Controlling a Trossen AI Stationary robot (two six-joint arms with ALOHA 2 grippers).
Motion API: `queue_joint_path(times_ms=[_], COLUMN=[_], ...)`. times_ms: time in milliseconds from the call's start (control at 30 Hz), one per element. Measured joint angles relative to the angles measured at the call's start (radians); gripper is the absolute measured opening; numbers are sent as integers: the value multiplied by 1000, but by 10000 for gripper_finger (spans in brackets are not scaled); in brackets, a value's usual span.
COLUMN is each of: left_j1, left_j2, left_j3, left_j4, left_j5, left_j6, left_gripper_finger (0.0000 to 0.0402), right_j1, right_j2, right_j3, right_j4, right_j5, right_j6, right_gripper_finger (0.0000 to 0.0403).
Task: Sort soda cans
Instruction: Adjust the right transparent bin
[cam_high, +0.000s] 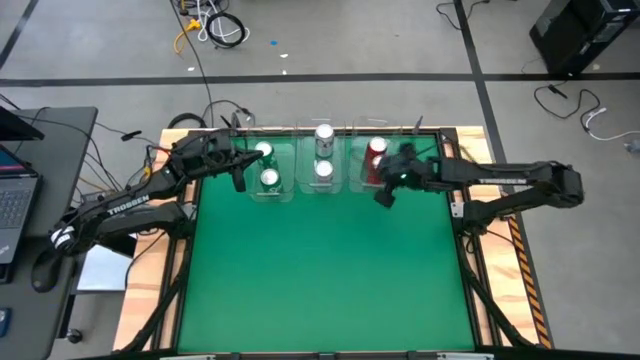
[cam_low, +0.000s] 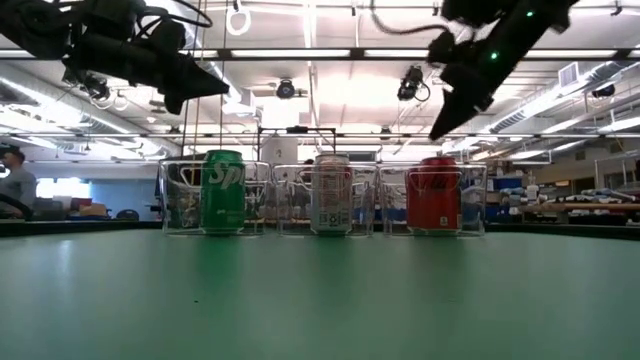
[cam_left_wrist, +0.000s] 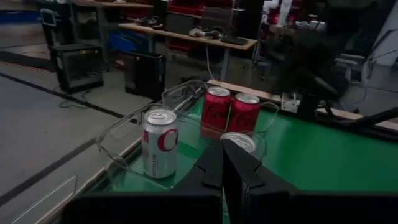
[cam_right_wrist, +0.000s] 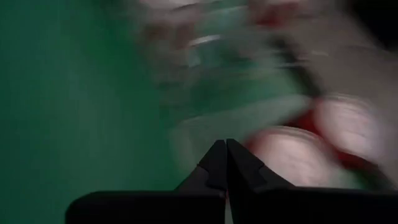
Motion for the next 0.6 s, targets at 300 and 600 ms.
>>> queue_joint_path(times_ms=[300,600], left_j1=[-11,-11], left_j2=[0,0], left_j3=[0,1], left_j4=[-17,-22], left_j5=[-77,-81], left_j6=[-5,-4], left_gripper_finger=[0,0], right_j1=[-330,-612], right_j2=[-50,139], right_j3=[-3,-4], right_j4=[-45,121], right_j5=[218,97], right_j6=[203,184], right_gripper_finger=[0,0])
